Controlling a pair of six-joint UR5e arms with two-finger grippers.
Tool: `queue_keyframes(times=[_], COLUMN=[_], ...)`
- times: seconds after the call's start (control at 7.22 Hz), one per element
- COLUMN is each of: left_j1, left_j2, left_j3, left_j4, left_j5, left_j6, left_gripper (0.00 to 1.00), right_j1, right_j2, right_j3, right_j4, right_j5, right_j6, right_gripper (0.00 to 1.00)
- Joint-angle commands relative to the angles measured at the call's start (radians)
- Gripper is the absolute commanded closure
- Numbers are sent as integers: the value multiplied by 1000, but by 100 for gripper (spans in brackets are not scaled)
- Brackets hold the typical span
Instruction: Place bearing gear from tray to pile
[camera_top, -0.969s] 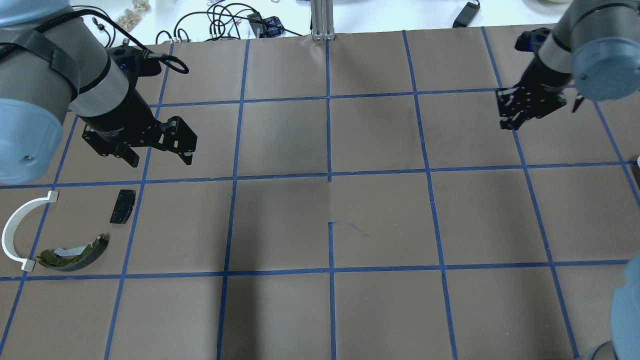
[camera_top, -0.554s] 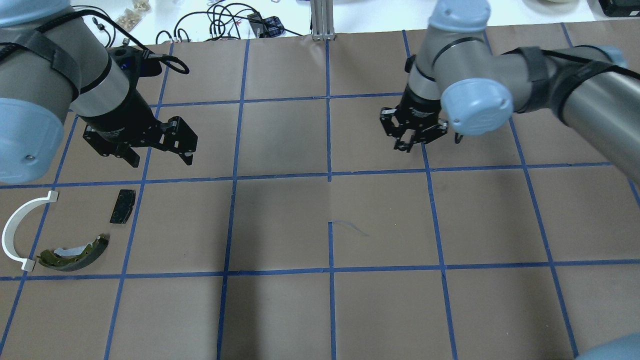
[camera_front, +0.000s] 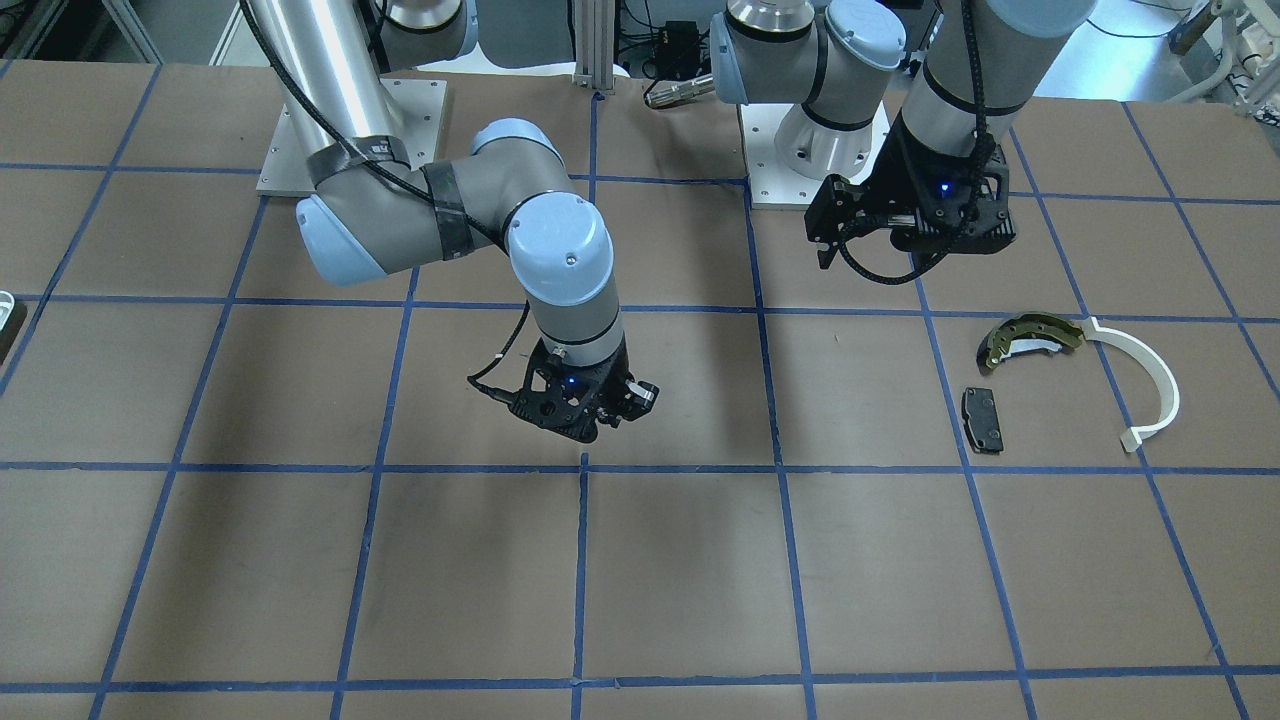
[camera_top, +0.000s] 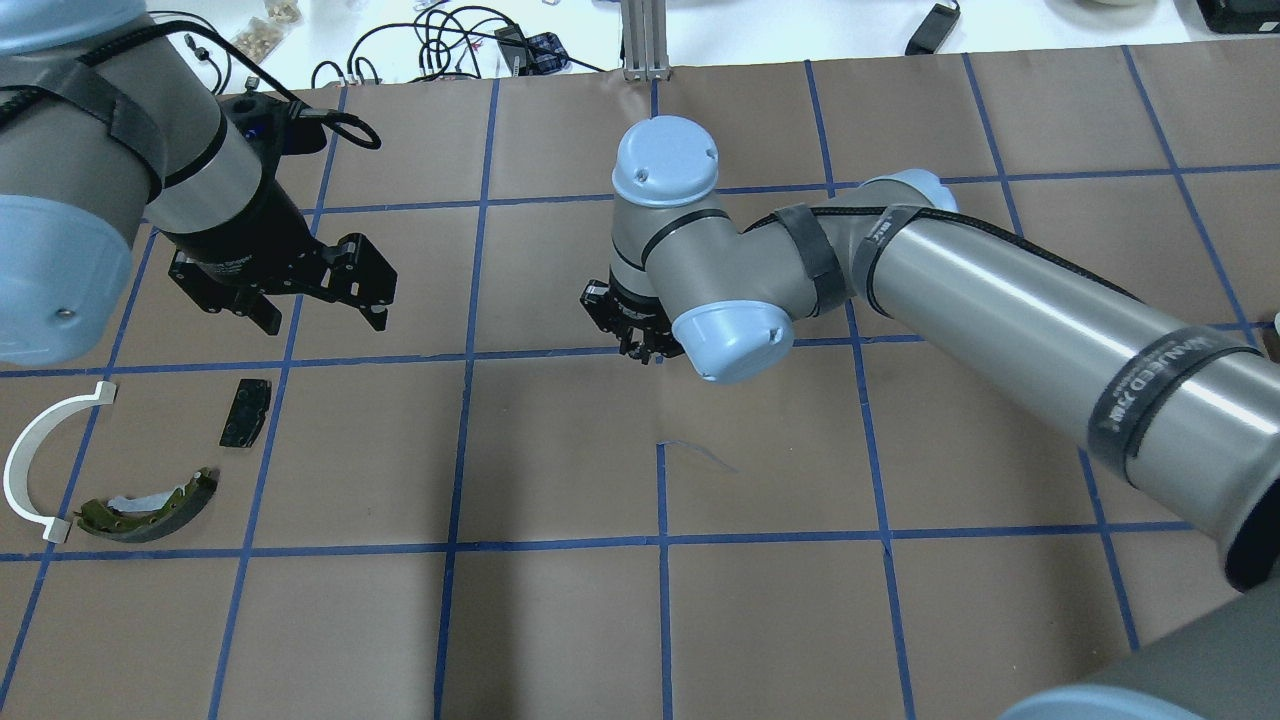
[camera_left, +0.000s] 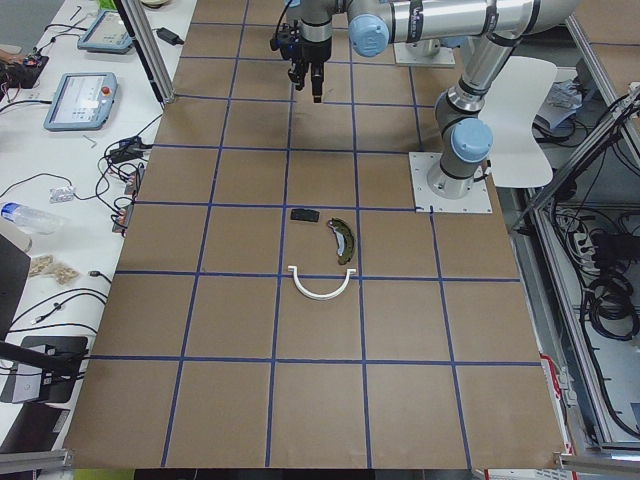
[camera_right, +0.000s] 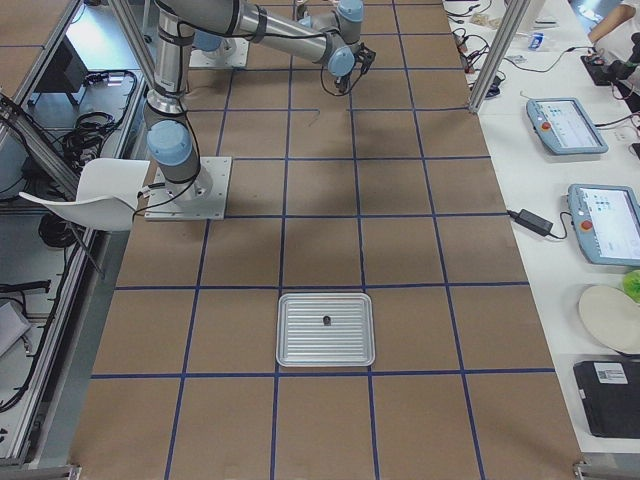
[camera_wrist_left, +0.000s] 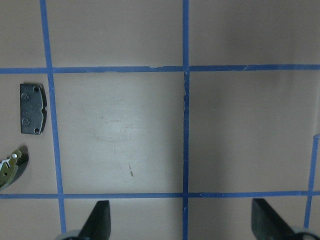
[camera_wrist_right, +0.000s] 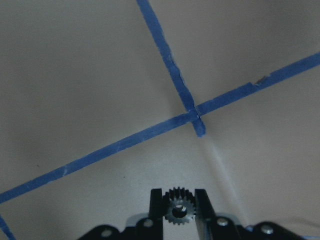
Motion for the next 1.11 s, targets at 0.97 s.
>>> queue_keyframes(times=[0.97], left_j1=[-91], left_j2=[-162], left_j3=[4], left_j4=[204], left_j5=[-10], left_j6=[-82], left_gripper=[0], right_j1=[-428], right_j2=[-212], right_j3=[-36], right_j4=[270], right_j5=[-65], right_j6=[-692], right_gripper=[0])
